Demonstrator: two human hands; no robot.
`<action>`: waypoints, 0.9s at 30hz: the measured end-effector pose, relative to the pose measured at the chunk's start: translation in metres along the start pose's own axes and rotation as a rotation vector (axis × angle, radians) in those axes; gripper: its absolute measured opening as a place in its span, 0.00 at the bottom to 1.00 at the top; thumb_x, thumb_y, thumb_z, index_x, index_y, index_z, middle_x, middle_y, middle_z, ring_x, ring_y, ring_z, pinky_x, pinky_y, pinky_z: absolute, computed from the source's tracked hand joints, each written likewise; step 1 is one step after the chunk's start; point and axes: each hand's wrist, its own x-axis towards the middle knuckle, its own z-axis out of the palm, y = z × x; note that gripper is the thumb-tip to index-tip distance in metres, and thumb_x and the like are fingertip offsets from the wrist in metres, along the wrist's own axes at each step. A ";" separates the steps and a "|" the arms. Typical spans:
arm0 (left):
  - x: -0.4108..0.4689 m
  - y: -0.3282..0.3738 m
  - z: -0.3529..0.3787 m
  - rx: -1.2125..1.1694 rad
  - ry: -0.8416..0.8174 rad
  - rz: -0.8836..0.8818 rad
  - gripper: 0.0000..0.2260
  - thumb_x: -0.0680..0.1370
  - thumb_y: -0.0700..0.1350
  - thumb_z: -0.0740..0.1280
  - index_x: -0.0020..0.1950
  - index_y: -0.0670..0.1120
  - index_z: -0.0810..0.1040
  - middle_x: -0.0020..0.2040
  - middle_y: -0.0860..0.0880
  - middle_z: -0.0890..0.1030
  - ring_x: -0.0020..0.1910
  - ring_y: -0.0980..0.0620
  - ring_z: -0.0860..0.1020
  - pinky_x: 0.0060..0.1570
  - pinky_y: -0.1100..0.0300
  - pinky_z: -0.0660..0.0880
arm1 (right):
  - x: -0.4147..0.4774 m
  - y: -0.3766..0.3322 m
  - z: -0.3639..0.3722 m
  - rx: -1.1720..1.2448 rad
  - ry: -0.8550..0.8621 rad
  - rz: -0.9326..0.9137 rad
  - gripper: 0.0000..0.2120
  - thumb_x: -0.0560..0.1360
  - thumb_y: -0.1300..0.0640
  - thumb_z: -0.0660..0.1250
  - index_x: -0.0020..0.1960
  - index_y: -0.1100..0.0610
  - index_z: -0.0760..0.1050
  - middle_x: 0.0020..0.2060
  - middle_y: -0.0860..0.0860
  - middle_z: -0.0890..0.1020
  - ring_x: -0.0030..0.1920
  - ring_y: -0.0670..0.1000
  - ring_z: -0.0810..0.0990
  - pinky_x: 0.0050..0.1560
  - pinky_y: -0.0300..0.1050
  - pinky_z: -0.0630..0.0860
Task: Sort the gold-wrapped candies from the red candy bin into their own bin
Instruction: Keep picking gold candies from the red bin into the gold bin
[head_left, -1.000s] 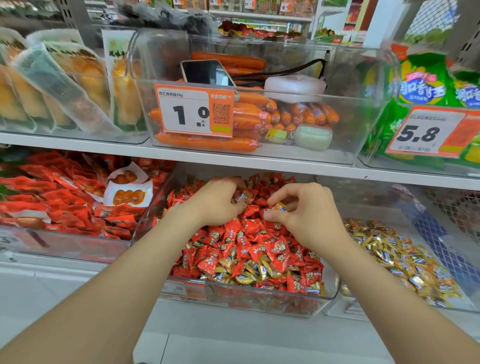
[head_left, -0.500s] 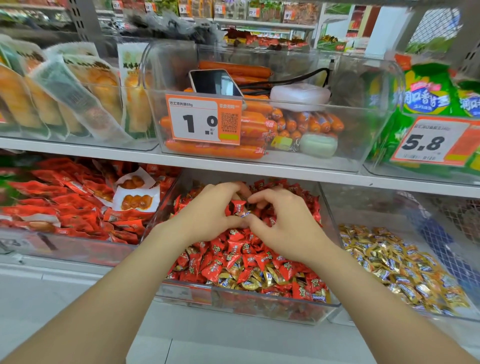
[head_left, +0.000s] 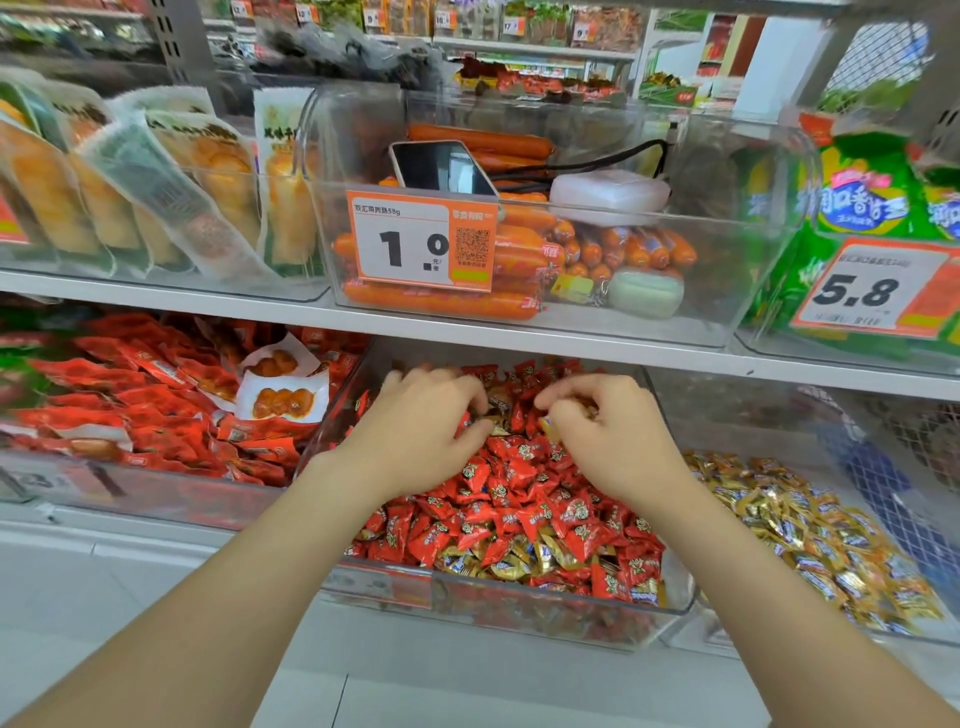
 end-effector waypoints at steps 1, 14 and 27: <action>0.003 0.003 0.002 0.071 -0.040 0.012 0.14 0.84 0.56 0.61 0.68 0.57 0.76 0.63 0.53 0.78 0.64 0.47 0.73 0.65 0.40 0.68 | 0.000 0.000 -0.001 -0.005 -0.010 0.000 0.11 0.78 0.59 0.63 0.46 0.48 0.83 0.22 0.43 0.77 0.22 0.43 0.69 0.26 0.33 0.63; 0.005 0.029 -0.003 -0.029 0.087 0.018 0.11 0.79 0.52 0.56 0.41 0.52 0.74 0.40 0.54 0.76 0.44 0.50 0.74 0.52 0.47 0.70 | -0.024 0.005 -0.028 0.088 -0.230 -0.044 0.19 0.82 0.64 0.59 0.50 0.46 0.85 0.31 0.53 0.82 0.29 0.56 0.76 0.33 0.46 0.74; -0.056 0.056 0.012 -0.094 -0.151 0.419 0.26 0.78 0.30 0.62 0.65 0.56 0.81 0.65 0.58 0.76 0.63 0.54 0.71 0.60 0.56 0.69 | -0.054 0.015 -0.027 -0.654 -0.361 -0.170 0.12 0.75 0.38 0.74 0.56 0.40 0.83 0.34 0.40 0.76 0.46 0.47 0.77 0.41 0.44 0.69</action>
